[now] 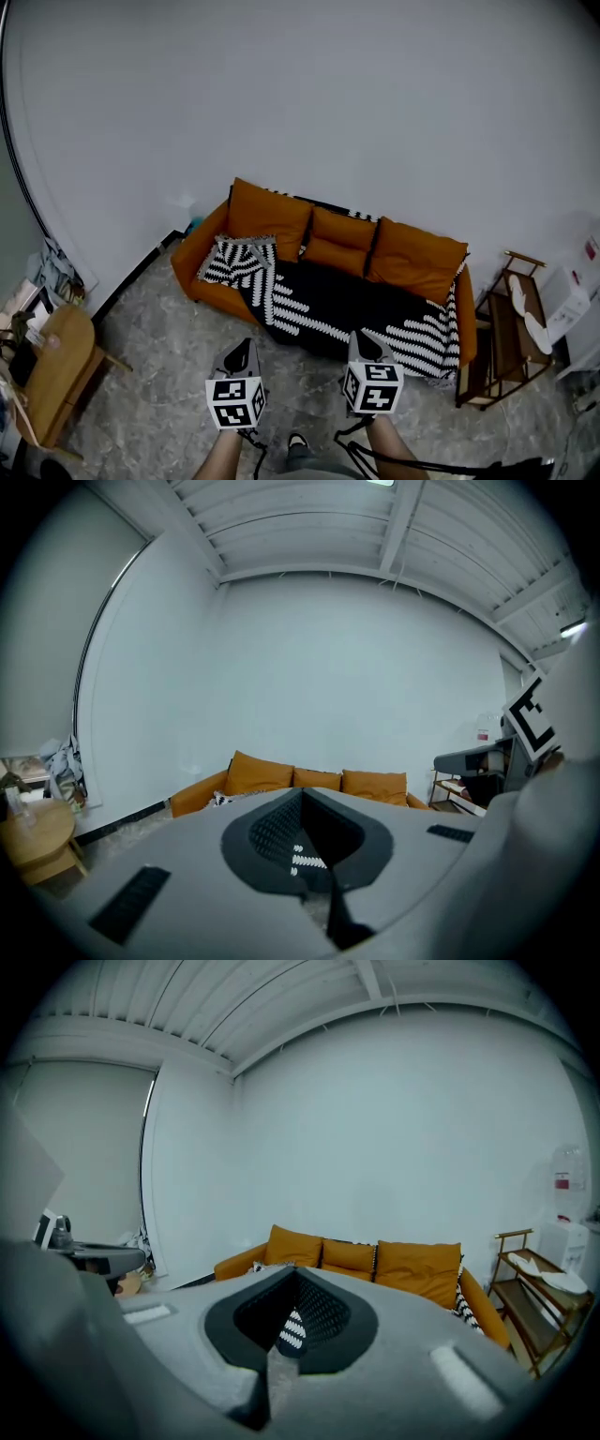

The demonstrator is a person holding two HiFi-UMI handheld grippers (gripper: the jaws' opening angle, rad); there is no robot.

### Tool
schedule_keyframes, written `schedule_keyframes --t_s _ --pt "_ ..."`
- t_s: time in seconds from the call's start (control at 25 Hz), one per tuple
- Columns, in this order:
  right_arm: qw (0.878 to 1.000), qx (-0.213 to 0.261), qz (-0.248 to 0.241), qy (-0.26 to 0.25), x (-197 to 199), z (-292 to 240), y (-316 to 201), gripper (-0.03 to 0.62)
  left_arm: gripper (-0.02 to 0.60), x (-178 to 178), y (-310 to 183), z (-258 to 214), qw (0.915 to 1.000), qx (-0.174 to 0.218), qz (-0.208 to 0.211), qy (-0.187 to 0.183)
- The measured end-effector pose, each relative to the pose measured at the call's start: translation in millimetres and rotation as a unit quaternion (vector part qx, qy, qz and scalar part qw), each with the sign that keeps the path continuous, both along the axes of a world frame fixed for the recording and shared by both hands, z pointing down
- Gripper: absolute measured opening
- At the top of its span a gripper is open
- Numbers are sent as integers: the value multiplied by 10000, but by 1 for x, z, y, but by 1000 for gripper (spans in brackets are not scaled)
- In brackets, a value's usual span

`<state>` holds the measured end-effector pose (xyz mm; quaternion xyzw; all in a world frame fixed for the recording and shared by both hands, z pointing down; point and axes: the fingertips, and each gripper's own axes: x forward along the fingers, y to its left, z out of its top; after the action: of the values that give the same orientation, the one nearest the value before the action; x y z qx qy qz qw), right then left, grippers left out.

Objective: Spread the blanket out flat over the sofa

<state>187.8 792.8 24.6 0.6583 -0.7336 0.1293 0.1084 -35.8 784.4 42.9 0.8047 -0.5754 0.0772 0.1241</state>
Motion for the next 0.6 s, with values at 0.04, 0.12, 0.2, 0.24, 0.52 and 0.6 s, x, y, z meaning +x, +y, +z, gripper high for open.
schedule_keyframes --t_s 0.04,0.12,0.2,0.24,0.52,0.6 --pt "10000 -8 -35 4 2 -1 -11 5 3 2 -10 0 10000 -9 -30 4" --pt "9999 -20 -97 16 6 -1 -34 5 3 6 -29 0 10000 -24 -80 -2" --pt "9999 -21 -144 25 9 -1 -55 5 3 9 -47 0 9999 -30 -127 -5" --pt "9999 -23 -168 27 11 -1 -65 5 3 10 -55 0 9999 -32 -154 -3" --pt "9983 -141 -515 -244 10 -1 -131 5 3 14 -108 -2 9993 -33 -380 -39" --pt "9981 -122 -539 -256 13 -1 -146 5 5 16 -120 -2 9991 -45 -400 -90"
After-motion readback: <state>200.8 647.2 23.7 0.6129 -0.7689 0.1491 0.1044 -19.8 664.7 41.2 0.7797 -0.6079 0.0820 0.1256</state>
